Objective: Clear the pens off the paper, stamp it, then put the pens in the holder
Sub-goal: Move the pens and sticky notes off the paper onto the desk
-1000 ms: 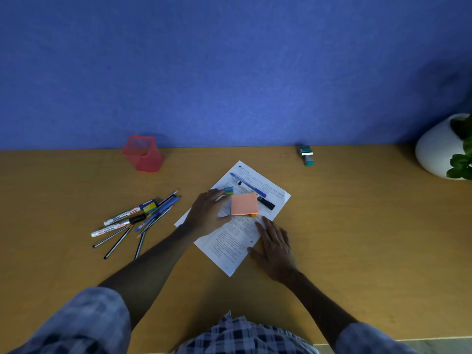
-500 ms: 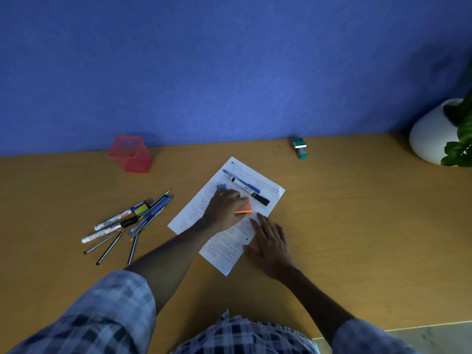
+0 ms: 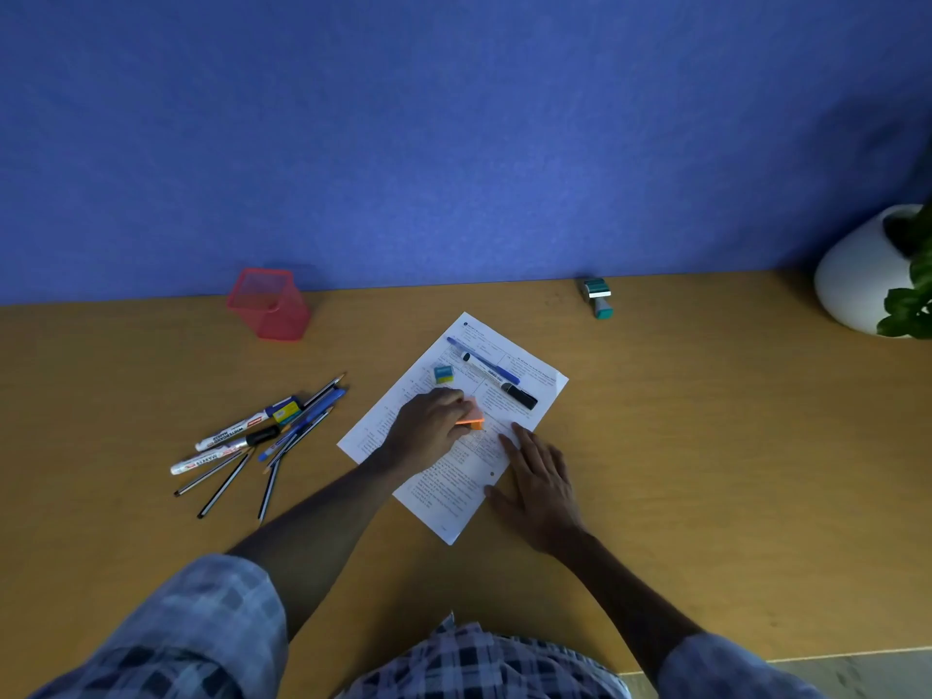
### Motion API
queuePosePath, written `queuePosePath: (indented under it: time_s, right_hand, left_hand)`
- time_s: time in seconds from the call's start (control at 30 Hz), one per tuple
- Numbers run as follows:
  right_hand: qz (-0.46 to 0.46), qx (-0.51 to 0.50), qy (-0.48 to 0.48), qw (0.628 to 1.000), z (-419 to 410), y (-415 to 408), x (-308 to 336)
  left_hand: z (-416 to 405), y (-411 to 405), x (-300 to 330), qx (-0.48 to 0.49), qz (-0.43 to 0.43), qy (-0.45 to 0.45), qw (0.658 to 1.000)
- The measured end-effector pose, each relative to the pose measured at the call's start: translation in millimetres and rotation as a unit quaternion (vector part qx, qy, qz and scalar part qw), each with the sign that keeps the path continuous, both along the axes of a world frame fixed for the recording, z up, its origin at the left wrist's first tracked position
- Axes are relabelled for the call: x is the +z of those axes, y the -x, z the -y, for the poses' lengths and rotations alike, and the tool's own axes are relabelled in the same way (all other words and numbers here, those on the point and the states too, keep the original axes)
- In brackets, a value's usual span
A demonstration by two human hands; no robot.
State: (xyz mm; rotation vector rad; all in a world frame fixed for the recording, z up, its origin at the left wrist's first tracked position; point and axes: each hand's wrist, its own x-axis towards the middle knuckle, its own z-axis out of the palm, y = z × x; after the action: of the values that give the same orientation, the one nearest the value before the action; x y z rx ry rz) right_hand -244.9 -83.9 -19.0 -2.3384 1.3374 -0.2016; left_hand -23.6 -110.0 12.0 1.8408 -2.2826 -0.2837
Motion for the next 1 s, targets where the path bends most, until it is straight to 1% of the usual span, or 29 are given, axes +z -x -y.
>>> queuePosePath:
  time_s: [0.1, 0.2, 0.33, 0.5, 0.83, 1.0]
  right_hand:
    - [0.012, -0.002, 0.012, 1.000, -1, 1, 0]
    - [0.010, 0.000, 0.015, 1.000, -1, 1, -1]
    - [0.006, 0.001, 0.011, 1.000, 0, 0, 0]
    - [-0.003, 0.004, 0.007, 1.000, 0, 1, 1]
    - [-0.020, 0.006, 0.000, 1.000, 0, 1, 4]
    - [-0.023, 0.007, 0.000, 1.000, 0, 1, 5]
  left_hand:
    - [-12, -12, 1, 0.049, -0.012, 0.010, 0.999]
    - [-23, -26, 1, 0.103, 0.007, 0.016, 0.994]
    - [-36, -51, -1, 0.170, 0.039, -0.002, 0.985]
    - [-50, -79, -1, 0.239, 0.044, -0.021, 0.970]
    - [-77, -107, 0, 0.318, 0.044, -0.024, 0.947]
    - [-87, -115, 3, 0.330, 0.068, -0.010, 0.941]
